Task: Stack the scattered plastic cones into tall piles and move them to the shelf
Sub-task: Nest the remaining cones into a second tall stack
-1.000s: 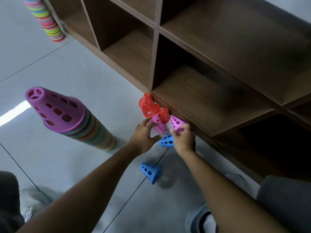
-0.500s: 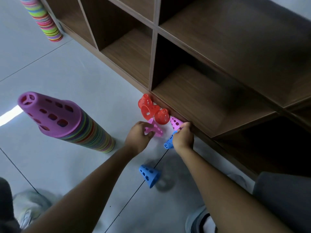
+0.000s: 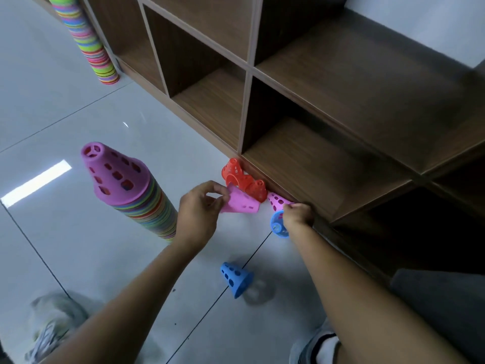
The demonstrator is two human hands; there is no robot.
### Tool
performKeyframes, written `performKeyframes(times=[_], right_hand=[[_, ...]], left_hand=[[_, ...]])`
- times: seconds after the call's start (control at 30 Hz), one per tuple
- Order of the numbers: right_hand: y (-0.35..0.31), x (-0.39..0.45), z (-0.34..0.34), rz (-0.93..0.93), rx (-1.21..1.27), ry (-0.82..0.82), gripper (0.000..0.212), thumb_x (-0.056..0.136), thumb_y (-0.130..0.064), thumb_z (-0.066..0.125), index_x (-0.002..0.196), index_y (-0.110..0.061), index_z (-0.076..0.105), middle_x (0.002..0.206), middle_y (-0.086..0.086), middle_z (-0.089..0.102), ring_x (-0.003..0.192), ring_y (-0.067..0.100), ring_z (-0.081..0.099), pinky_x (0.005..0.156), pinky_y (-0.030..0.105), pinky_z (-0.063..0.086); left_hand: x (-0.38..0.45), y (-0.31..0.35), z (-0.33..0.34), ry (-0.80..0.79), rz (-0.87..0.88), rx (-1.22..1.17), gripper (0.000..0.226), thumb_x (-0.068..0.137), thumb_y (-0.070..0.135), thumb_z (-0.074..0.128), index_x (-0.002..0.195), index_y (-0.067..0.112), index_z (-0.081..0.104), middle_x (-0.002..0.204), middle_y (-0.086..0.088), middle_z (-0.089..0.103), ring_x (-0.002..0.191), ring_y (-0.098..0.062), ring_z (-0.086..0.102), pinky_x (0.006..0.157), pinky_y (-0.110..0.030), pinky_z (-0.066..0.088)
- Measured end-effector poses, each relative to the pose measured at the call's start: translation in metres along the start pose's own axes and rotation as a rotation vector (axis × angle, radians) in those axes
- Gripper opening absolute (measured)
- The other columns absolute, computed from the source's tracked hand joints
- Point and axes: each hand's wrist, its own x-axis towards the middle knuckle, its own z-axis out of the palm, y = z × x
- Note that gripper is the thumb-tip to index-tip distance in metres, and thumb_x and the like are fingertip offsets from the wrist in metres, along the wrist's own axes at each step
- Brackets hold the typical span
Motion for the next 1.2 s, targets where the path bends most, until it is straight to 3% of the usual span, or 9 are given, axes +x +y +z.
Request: performKeyframes(times=[0.13, 0.23, 0.33, 0.4, 0.53, 0.73, 0.93, 1.13, 1.2], right_hand=[[0.003, -0.003, -0.009, -0.022, 0.045, -0.046, 0.031, 0.094, -0.022, 0.06, 0.099, 0.006, 0.073, 0.103, 0.021, 0.073, 0.098, 0.03, 0.07, 0.078, 0.034, 0.051], [0.004, -0.011, -0.015, -0.033, 0.143, -0.072, 0.029, 0.091, -0.018, 0.061, 0.097, 0.007, 0.074, 0.083, 0.013, 0.07, 0.079, 0.022, 0.061, 0.072, 0.037, 0.049], [-0.005, -0.028, -0.026, -0.06, 0.281, -0.112, 0.019, 0.088, -0.012, 0.063, 0.083, 0.002, 0.075, 0.073, 0.003, 0.064, 0.074, 0.02, 0.057, 0.072, 0.037, 0.05], [-0.016, -0.045, -0.037, -0.084, 0.395, -0.163, 0.015, 0.088, -0.009, 0.066, 0.073, -0.008, 0.07, 0.073, 0.004, 0.065, 0.075, 0.021, 0.057, 0.072, 0.035, 0.047], [-0.043, -0.082, -0.063, -0.135, 0.576, -0.324, 0.007, 0.088, -0.011, 0.069, 0.085, -0.005, 0.071, 0.091, 0.015, 0.067, 0.081, 0.026, 0.061, 0.079, 0.039, 0.05], [-0.1, -0.161, -0.115, -0.232, 0.736, -0.526, 0.023, 0.093, -0.016, 0.065, 0.109, -0.001, 0.07, 0.106, 0.02, 0.072, 0.098, 0.036, 0.07, 0.088, 0.05, 0.055], [-0.144, -0.233, -0.139, -0.336, 0.786, -0.654, 0.024, 0.091, -0.02, 0.067, 0.109, -0.004, 0.072, 0.11, 0.021, 0.072, 0.103, 0.034, 0.07, 0.088, 0.045, 0.057], [-0.169, -0.279, -0.134, -0.392, 0.77, -0.777, 0.024, 0.094, -0.022, 0.064, 0.11, -0.006, 0.072, 0.099, 0.014, 0.073, 0.089, 0.023, 0.072, 0.072, 0.034, 0.058], [-0.174, -0.289, -0.132, -0.405, 0.763, -0.804, 0.022, 0.095, -0.022, 0.062, 0.109, -0.007, 0.072, 0.098, 0.013, 0.072, 0.088, 0.023, 0.07, 0.074, 0.035, 0.058]], left_hand=[[-0.015, 0.031, -0.017, 0.06, 0.063, -0.1, 0.012, 0.09, 0.01, 0.072, 0.091, 0.021, 0.067, 0.084, 0.005, 0.072, 0.07, -0.015, 0.071, 0.067, -0.043, 0.059], [-0.027, 0.052, -0.027, 0.11, 0.068, -0.19, 0.012, 0.09, 0.005, 0.071, 0.094, 0.015, 0.067, 0.091, 0.006, 0.072, 0.069, -0.017, 0.073, 0.069, -0.046, 0.061], [-0.038, 0.073, -0.038, 0.168, 0.071, -0.247, 0.014, 0.09, 0.003, 0.071, 0.098, 0.012, 0.067, 0.098, 0.004, 0.072, 0.07, -0.015, 0.074, 0.07, -0.041, 0.063], [-0.044, 0.088, -0.047, 0.202, 0.092, -0.262, 0.016, 0.09, 0.003, 0.071, 0.1, 0.015, 0.068, 0.099, 0.005, 0.071, 0.07, -0.014, 0.074, 0.069, -0.038, 0.063], [-0.054, 0.118, -0.071, 0.271, 0.158, -0.294, 0.027, 0.091, 0.004, 0.069, 0.11, 0.024, 0.068, 0.097, 0.006, 0.07, 0.07, -0.011, 0.074, 0.068, -0.031, 0.063], [-0.061, 0.145, -0.114, 0.331, 0.186, -0.399, 0.042, 0.089, 0.004, 0.071, 0.127, 0.022, 0.066, 0.107, -0.009, 0.067, 0.078, -0.017, 0.076, 0.074, -0.037, 0.063], [-0.062, 0.137, -0.153, 0.411, 0.145, -0.402, 0.054, 0.087, 0.007, 0.074, 0.135, 0.025, 0.059, 0.104, -0.007, 0.068, 0.079, -0.012, 0.074, 0.059, -0.017, 0.053], [-0.058, 0.113, -0.177, 0.409, 0.087, -0.554, 0.055, 0.088, 0.006, 0.074, 0.138, 0.021, 0.057, 0.102, -0.015, 0.07, 0.076, -0.015, 0.074, 0.068, -0.026, 0.058], [-0.058, 0.107, -0.178, 0.38, 0.075, -0.623, 0.053, 0.089, 0.004, 0.072, 0.138, 0.017, 0.056, 0.1, -0.016, 0.07, 0.079, -0.02, 0.075, 0.076, -0.029, 0.059]])
